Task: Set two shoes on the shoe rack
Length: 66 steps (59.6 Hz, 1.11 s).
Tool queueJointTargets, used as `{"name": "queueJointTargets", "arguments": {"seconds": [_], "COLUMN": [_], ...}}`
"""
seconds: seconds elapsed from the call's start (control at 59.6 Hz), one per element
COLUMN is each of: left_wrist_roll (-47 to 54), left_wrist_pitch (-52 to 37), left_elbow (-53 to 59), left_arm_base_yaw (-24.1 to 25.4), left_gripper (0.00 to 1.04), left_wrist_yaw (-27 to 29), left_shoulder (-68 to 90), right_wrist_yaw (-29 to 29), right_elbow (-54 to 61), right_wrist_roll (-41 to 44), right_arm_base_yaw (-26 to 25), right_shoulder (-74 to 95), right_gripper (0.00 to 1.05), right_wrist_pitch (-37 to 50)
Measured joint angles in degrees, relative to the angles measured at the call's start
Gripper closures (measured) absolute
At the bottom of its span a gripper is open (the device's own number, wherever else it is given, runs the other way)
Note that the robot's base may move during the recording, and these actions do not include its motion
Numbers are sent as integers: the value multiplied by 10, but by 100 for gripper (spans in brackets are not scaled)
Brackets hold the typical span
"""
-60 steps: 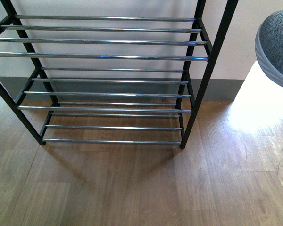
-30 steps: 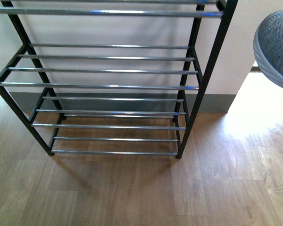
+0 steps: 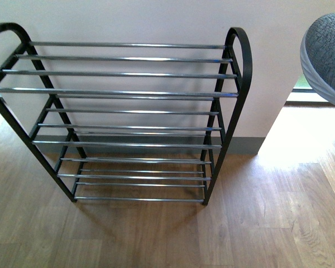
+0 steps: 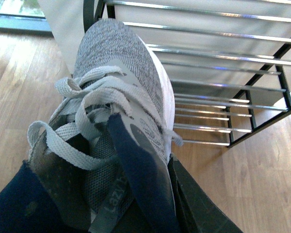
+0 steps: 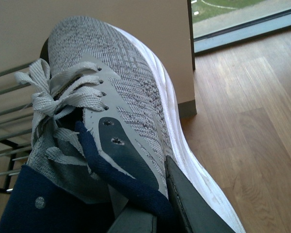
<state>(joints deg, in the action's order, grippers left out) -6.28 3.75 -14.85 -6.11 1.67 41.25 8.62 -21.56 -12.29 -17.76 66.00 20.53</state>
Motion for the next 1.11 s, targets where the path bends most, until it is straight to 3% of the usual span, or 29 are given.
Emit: {"name": "queueJointTargets", "arguments": {"seconds": [0.185,0.285,0.386,0.873,1.108], "left_wrist_roll": [1,1,1,1,1], "left_wrist_pitch": [0,0,0,0,0], "left_elbow": [0,0,0,0,0], "left_arm_base_yaw": [0,0,0,0,0], "left_gripper": [103,103,103,103,103], "left_wrist_yaw": [0,0,0,0,0], "left_shoulder": [0,0,0,0,0], "right_wrist_yaw": [6,70,72,-81,-141], "right_elbow": [0,22,3,-321,-448], "right_wrist_roll": [1,27,26,-120,-227], "right_arm_base_yaw": [0,-3,19,218,276], "right_shoulder": [0,18,27,295,423], "right_gripper": [103,103,103,103,103], "right_wrist_pitch": [3,115,123,-24,-121]}}
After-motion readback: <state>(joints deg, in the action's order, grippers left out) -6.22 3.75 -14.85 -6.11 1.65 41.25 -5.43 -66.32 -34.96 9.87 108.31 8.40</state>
